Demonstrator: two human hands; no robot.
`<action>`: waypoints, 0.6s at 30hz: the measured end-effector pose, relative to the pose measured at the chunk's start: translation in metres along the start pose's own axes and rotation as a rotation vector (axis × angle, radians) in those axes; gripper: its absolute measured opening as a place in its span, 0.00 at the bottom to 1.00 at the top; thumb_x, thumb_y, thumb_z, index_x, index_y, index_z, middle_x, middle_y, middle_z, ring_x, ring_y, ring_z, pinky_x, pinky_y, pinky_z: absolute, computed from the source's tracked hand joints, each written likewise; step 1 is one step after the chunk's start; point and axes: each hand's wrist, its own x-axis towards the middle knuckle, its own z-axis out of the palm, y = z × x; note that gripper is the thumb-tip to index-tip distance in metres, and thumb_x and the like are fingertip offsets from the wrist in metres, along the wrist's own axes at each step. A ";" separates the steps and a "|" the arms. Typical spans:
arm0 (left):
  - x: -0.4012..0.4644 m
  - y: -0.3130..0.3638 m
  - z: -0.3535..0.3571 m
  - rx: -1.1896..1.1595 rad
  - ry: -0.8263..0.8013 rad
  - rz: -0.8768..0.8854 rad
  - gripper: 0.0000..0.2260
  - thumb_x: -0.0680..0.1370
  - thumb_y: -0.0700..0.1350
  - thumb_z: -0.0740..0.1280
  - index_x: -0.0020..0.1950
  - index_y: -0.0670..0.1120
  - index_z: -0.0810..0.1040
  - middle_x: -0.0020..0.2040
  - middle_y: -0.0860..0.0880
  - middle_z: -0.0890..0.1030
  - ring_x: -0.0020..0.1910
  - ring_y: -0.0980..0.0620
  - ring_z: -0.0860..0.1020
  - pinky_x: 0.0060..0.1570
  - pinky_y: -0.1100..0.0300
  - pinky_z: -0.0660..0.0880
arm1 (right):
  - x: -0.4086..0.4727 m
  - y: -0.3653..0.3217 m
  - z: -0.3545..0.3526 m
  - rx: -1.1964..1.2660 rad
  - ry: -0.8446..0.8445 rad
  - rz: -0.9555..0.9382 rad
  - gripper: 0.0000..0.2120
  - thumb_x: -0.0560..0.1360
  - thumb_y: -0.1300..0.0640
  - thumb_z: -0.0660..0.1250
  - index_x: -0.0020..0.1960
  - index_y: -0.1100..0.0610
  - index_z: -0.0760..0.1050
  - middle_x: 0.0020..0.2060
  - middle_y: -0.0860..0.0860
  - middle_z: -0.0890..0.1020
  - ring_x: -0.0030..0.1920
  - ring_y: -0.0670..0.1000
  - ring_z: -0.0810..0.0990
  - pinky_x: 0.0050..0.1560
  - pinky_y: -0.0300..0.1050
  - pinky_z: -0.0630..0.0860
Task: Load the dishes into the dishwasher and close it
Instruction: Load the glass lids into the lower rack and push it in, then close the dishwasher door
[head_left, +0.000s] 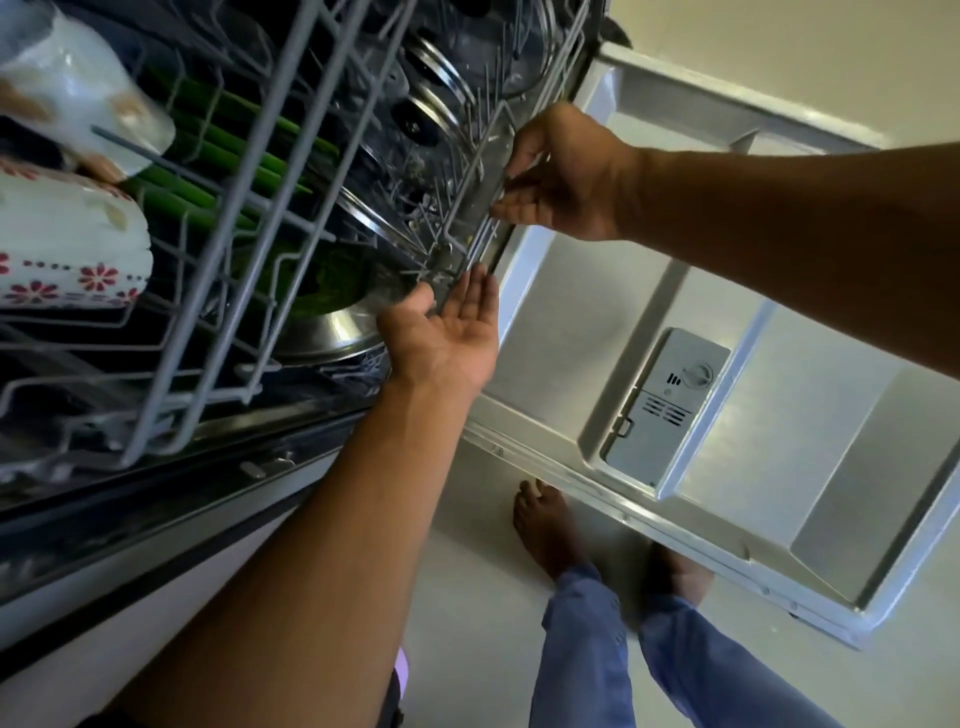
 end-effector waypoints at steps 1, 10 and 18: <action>0.001 0.000 0.000 -0.008 0.007 0.004 0.17 0.87 0.46 0.56 0.53 0.32 0.76 0.54 0.34 0.82 0.64 0.38 0.80 0.70 0.44 0.74 | 0.001 0.000 0.000 0.000 0.004 0.001 0.11 0.71 0.66 0.61 0.52 0.65 0.74 0.43 0.62 0.83 0.48 0.60 0.81 0.70 0.59 0.74; 0.000 -0.004 -0.004 0.055 0.020 -0.004 0.19 0.86 0.48 0.57 0.66 0.33 0.75 0.58 0.34 0.83 0.60 0.37 0.82 0.67 0.43 0.76 | -0.003 0.005 0.003 0.044 -0.009 -0.011 0.13 0.74 0.68 0.61 0.57 0.61 0.72 0.51 0.62 0.75 0.50 0.59 0.76 0.68 0.53 0.74; -0.015 -0.002 0.003 0.124 0.044 -0.016 0.22 0.86 0.51 0.57 0.70 0.35 0.72 0.65 0.35 0.79 0.63 0.35 0.80 0.67 0.42 0.76 | -0.025 0.005 0.004 0.029 -0.077 -0.027 0.05 0.74 0.65 0.65 0.48 0.57 0.73 0.52 0.59 0.74 0.49 0.57 0.74 0.50 0.47 0.76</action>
